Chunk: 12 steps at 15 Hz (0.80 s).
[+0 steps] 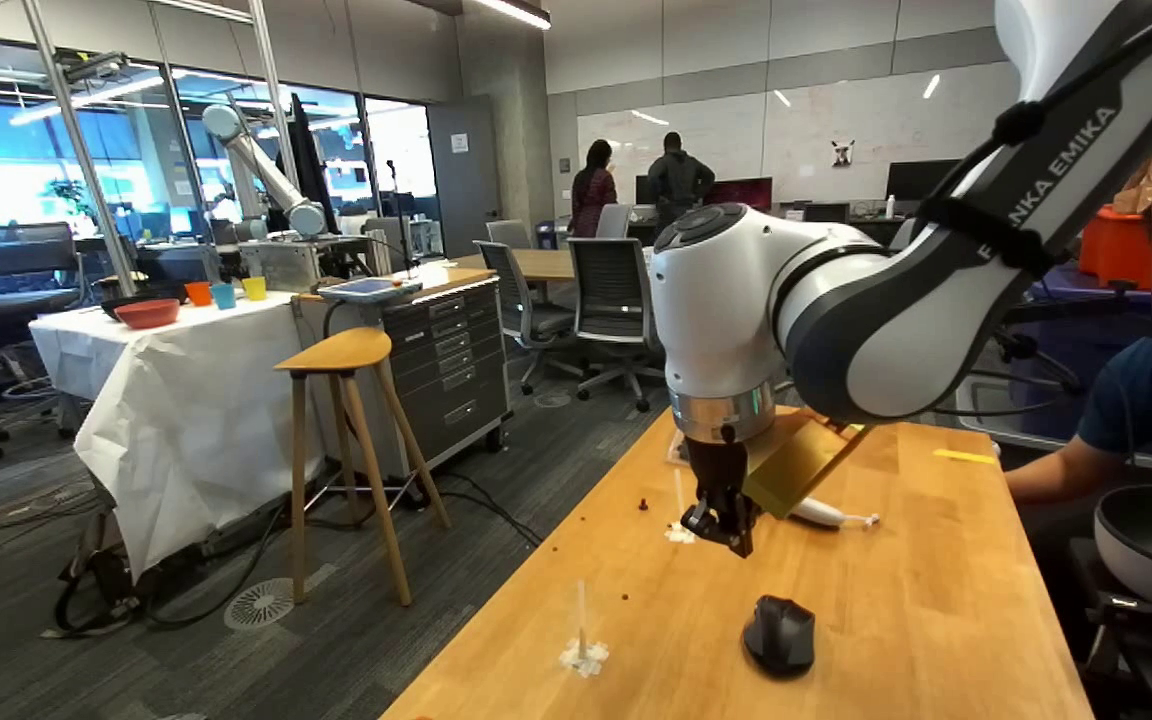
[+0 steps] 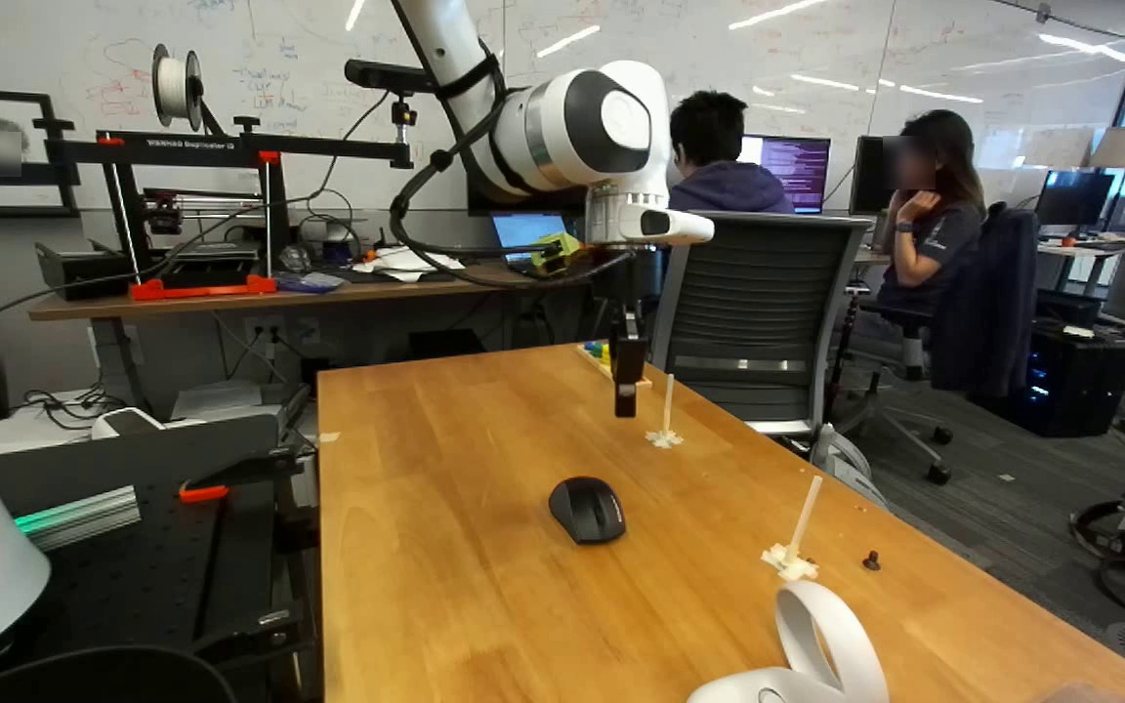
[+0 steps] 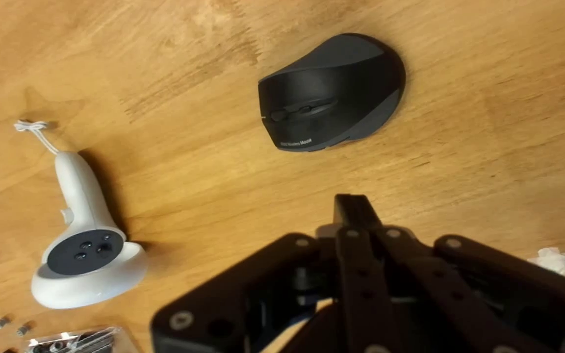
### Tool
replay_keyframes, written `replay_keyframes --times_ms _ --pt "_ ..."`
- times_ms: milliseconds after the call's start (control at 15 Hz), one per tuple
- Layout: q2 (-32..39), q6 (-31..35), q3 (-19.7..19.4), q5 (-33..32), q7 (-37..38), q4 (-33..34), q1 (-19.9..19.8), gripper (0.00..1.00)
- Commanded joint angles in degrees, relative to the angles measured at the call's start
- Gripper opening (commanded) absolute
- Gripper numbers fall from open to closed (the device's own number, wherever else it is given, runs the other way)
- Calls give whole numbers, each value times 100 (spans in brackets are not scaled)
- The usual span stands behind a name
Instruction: Press the left button of the mouse
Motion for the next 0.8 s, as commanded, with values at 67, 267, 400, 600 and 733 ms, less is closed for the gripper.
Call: replay_keyframes --times_ms 67,267,400,600,733 --pt "444 12 -289 98 85 398 315 0" --pt "632 -143 -347 257 52 501 359 0" --pt "678 -210 -387 341 71 488 389 0" --pt "693 -222 -478 388 100 418 423 0" --pt "704 -216 -538 380 123 399 425 0"
